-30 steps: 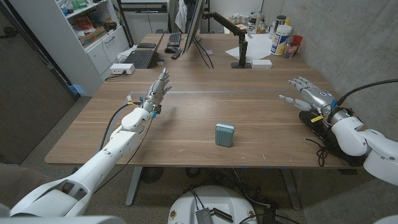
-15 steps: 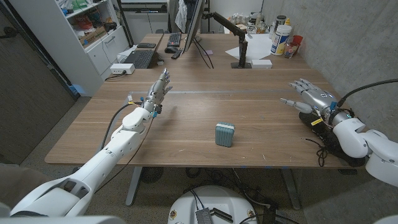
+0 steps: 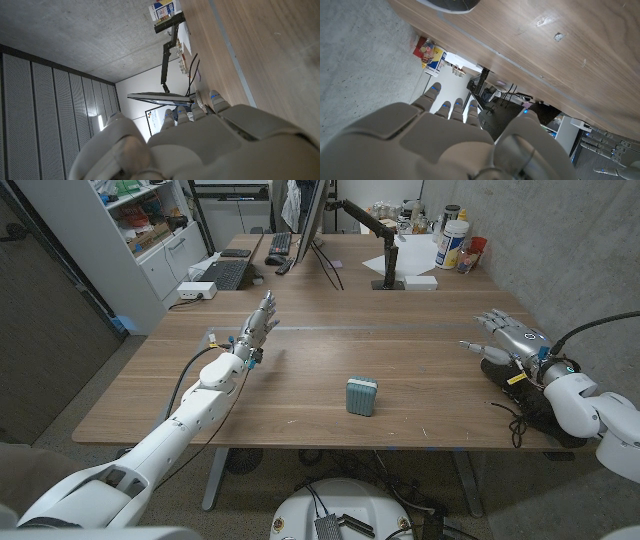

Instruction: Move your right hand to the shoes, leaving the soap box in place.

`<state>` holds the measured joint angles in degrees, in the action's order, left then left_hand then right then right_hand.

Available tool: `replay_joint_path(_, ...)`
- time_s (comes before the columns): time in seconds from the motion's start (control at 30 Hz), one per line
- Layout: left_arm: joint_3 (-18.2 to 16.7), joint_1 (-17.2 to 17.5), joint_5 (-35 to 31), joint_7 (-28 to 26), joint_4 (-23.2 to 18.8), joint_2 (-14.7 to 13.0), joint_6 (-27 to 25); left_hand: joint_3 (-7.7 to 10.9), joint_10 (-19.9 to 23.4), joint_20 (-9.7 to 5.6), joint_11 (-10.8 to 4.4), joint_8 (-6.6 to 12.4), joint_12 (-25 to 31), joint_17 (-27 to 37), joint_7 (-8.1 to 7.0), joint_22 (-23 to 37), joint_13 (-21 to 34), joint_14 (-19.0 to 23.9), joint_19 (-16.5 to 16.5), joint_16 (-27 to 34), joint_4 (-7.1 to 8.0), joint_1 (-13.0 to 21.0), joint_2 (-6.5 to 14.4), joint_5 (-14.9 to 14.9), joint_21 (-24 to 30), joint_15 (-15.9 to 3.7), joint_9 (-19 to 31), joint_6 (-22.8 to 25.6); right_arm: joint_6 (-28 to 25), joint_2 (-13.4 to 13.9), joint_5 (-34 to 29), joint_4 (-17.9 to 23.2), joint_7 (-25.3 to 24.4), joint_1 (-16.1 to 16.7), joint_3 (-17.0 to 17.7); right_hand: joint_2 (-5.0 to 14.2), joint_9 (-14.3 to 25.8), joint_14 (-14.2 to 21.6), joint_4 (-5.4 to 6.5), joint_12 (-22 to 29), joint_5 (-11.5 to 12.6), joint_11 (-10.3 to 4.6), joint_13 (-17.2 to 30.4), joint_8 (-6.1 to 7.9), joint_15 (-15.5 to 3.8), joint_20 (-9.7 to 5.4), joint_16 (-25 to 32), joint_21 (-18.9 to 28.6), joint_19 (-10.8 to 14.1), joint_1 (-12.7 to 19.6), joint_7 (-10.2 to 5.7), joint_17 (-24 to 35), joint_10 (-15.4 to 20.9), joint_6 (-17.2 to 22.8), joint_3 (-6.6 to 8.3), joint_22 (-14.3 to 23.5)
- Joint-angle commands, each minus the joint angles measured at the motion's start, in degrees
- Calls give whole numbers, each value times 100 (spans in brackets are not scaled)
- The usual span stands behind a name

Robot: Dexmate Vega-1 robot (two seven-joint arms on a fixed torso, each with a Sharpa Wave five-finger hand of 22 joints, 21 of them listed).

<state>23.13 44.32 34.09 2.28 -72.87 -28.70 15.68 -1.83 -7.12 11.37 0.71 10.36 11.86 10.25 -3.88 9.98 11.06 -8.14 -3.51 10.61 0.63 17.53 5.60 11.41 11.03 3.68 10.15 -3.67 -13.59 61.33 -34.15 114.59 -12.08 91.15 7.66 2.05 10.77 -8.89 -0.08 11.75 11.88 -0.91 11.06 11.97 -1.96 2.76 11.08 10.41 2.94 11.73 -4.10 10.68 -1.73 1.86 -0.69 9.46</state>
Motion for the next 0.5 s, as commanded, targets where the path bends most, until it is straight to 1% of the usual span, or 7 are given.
replay_joint_path(0.03,49,-59,-69,-28,-12,13,-48,-23,-30,-31,17,44,35,31,7,23,16,-68,12,19,-22,21,28,-19,15,4,17,52,11,-223,-16,-55,111,252,332,21,21,33,-26,9,-17,-6,11,-20,-158,-6,29,39,36,69,11,7,-16,-32,3,13)
replay_joint_path(0.1,49,-60,-70,-28,-11,13,-48,-23,-31,-31,20,44,35,31,6,23,16,-65,13,20,-23,21,28,-20,15,7,17,52,25,-244,-31,-56,128,247,340,21,21,37,-27,10,-18,-8,11,-21,-158,3,30,41,41,69,13,7,-13,-32,3,13)
replay_joint_path(0.13,65,-83,-74,-20,1,34,-51,-23,-30,-31,23,44,36,31,4,23,16,-69,12,19,-23,20,28,-20,14,1,17,51,-1,-288,-29,-44,141,310,410,21,21,40,-28,10,-18,-7,11,-22,-155,4,31,43,47,69,14,7,-12,-34,3,13)
replay_joint_path(0.2,65,-84,-75,-19,2,35,-49,-23,-30,-33,29,43,36,31,1,23,16,-69,11,19,-24,20,28,-20,14,2,17,49,10,-310,-47,-44,159,304,416,20,21,44,-29,13,-18,-3,12,-25,-149,2,32,44,54,69,14,6,-4,-37,2,13)
replay_joint_path(0.23,91,-107,-101,-9,10,46,-49,-23,-30,-31,25,42,36,31,-2,23,16,-70,12,18,-24,20,28,-20,14,7,17,48,4,-348,-42,-53,169,358,469,20,21,41,-30,11,-19,-2,12,-26,-151,5,30,44,54,69,16,7,-6,-37,2,13)
replay_joint_path(0.5,92,-95,-105,-33,-16,47,-65,-23,-37,-30,16,41,33,31,0,23,16,-70,6,19,-26,18,27,-20,12,5,17,47,37,-493,-58,-93,186,388,549,20,22,63,-34,5,-20,14,12,-37,-131,9,36,50,82,68,33,6,-13,-56,0,13)
